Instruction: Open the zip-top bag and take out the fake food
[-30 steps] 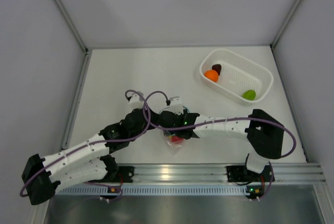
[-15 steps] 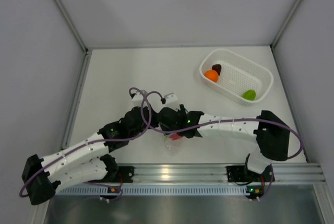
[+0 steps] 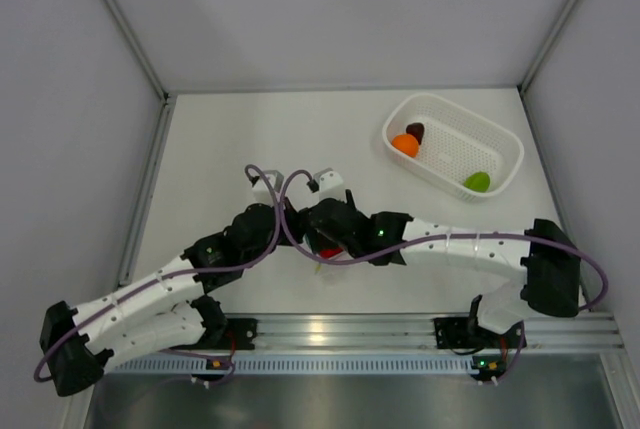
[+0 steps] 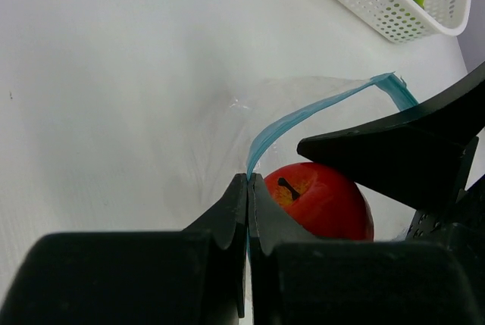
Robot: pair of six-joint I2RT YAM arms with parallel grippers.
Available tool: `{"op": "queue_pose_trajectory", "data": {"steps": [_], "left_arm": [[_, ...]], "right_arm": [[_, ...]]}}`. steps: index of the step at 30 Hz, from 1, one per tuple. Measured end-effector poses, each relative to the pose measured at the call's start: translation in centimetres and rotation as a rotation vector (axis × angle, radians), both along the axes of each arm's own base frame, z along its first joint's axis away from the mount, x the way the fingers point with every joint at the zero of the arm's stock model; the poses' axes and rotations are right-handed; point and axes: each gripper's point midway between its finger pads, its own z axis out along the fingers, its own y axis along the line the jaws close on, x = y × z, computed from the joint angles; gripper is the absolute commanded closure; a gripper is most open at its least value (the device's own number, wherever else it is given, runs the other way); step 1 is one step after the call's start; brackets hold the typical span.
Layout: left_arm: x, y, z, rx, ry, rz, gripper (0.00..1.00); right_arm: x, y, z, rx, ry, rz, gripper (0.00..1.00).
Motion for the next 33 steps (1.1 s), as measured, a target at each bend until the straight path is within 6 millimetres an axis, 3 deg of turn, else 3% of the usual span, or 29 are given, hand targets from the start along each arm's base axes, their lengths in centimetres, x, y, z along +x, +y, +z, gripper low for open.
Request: {"op": "queue_pose_trajectory", "data": {"steps": [17,26,30,33], "left_arm": [[0.3,0.1,0.0,-0.008,0.004,0.027,1.0],[0.0,-0.3,-0.3,-0.029,0.031,0.029,1.0],[0.0,-0.3,-0.2,-0.034,0.033,0.033,1.0],[0.0,-0.3,-0.2,-0.035,0.033,0.034,1.0]], "right_arm": [[0.0,-0.1,3.4,0.033,-0.071,0.059,0.68],[-0.2,0.4,9.8,0.195,-0.119,0.078,0.68],[0.3,-0.5,12.6,0.253,-0.147,0.057,0.68],[2.1,-2.5,14.6,0.28,-0.175,0.003,0.68]]}}
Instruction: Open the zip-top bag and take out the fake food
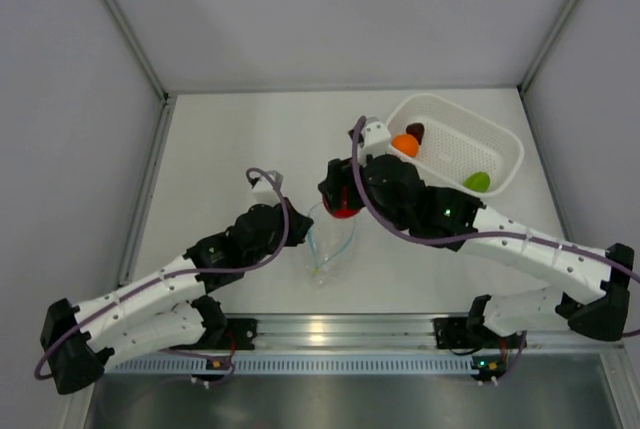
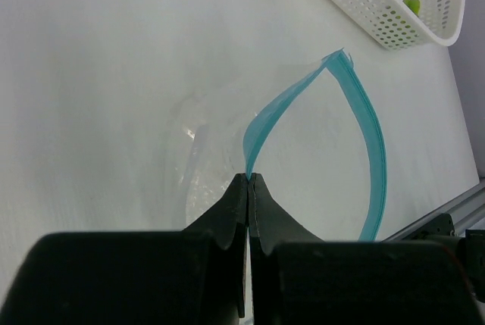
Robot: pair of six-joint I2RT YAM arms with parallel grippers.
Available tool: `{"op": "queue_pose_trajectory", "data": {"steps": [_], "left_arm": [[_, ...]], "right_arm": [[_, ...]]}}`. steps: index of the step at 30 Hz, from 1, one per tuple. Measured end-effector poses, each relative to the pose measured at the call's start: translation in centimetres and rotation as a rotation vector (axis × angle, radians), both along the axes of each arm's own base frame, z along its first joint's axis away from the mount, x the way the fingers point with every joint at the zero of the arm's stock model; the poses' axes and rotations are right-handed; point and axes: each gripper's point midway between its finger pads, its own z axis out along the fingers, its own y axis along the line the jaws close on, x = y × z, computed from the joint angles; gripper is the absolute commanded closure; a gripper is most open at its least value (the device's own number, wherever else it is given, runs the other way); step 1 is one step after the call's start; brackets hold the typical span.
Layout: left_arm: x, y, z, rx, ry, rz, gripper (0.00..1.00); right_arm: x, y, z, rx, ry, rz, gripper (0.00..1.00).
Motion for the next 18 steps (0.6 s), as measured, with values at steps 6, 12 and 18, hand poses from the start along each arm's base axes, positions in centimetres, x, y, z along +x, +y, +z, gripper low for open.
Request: {"op": "queue_pose_trajectory", "data": {"steps": [6,12,18], "left_arm": [[-0.1,0.2,0.8,-0.02,-0.017,0.004,1.0],[-0.1,0.5,1.1,-0.024,-0.024,0.009,1.0],[-0.3,0.7,0.7,-0.009,-0.014,0.009,1.0]], "right_arm": [[6.7,-8.3,2.0,0.004,-0.037,-0.247,0.68],[12.5,-17.5,0.9,-0.031,-0.002,-0.501,0.67],[16.4,-24.8,-2.9,-0.088,0.112,-0.693,0.67]]}}
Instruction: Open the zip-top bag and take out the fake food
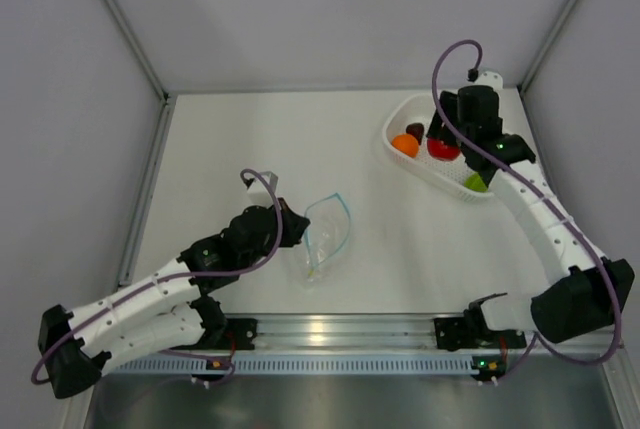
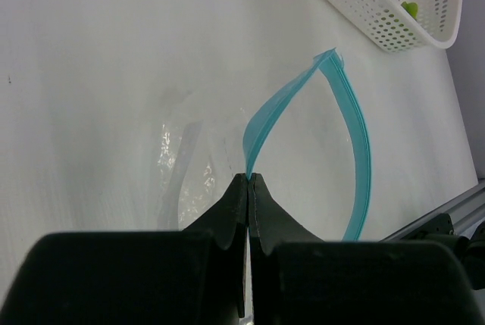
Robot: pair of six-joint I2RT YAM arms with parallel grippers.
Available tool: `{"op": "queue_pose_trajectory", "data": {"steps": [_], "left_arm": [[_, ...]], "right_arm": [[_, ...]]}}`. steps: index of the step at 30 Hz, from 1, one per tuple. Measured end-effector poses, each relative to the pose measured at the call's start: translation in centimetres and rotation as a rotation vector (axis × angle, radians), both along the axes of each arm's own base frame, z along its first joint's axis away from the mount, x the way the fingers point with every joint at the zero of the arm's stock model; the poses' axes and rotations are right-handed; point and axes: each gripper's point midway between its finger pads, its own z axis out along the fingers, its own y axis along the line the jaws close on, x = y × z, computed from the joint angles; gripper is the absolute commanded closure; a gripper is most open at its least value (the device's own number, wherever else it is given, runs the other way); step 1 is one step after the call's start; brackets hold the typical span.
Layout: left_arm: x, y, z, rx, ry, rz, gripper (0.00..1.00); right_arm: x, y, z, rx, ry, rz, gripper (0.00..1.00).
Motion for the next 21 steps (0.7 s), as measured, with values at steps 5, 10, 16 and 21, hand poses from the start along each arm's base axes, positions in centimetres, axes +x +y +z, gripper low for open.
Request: {"op": "queue_pose_trajectory", "data": {"steps": [5,10,16,21], "left_arm": [[-0.3,0.5,0.0,0.017,0.006,0.002,1.0],[-0.5,1.0,0.7,0.022,-0.002,0.006,1.0],[-0.6,1.7,1.9,0.033,-0.018,0.016,1.0],[-0.5,2.5,3.3,0.047,-0.036,0.039,1.0]], "right_arm": [[2.4,-3.6,-3.1,-0.007,0.108,-0.096,0.66],[5.0,-6.6,-6.4,-0.011,0.196,-0.179,0.65],[7.9,-8.4,-11.3,-0.029,0.308,-0.226,0.54],[8.8,-8.3,-14.0,-0.042,0.376,-0.224,0.18]]}}
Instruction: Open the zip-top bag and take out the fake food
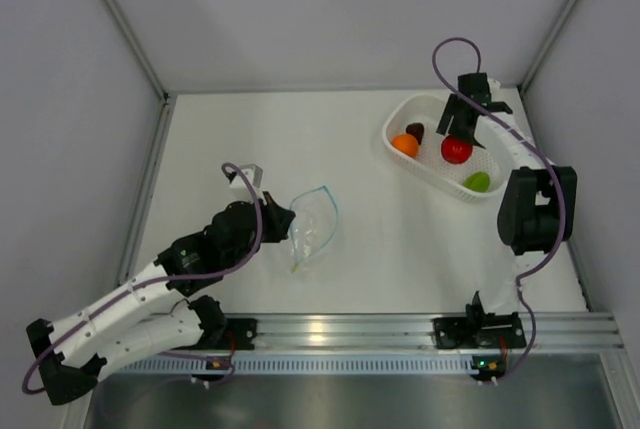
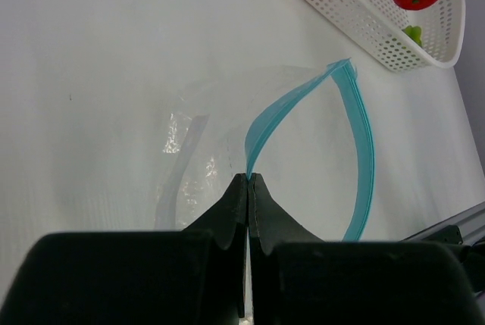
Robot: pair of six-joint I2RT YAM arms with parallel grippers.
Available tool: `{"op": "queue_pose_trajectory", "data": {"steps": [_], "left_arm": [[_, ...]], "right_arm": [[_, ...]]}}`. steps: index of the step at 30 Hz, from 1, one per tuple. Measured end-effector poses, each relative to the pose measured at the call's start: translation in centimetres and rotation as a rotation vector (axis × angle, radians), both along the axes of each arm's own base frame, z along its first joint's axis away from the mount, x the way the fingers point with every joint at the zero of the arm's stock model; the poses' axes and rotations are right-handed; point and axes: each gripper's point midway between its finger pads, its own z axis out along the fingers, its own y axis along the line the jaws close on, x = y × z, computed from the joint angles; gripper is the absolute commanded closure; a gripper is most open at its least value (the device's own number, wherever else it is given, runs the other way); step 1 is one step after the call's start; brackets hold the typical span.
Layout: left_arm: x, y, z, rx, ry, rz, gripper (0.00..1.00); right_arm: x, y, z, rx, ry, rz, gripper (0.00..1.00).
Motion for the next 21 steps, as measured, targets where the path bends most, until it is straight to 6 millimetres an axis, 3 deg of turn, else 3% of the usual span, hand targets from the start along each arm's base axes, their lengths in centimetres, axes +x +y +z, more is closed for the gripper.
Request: {"op": "queue_pose_trajectory", "data": {"steps": [2,12,17,21], "left_arm": [[0.2,0.5,0.7,0.012,-0.016,0.018,1.0],[2.7,4.7,2.1,0.221,-0.074,0.221,1.0],[4.4,9.0,3.0,0.376,-0.08,0.426,1.0],[5.9,12.9,3.1,0.481,-0.059,0.581,1.0]], "right_arm": [[0.1,0.1,-0.1,0.003,0.005,0.004,0.01],[0.6,0.4,2.1,0.017,-0.031,0.018,0.01],[-0.7,1.8,4.8,0.107,-0.093,0.057,0.01],[-2.8,3.2,7.3,0.288,-0.169,0.123,0.01]]}}
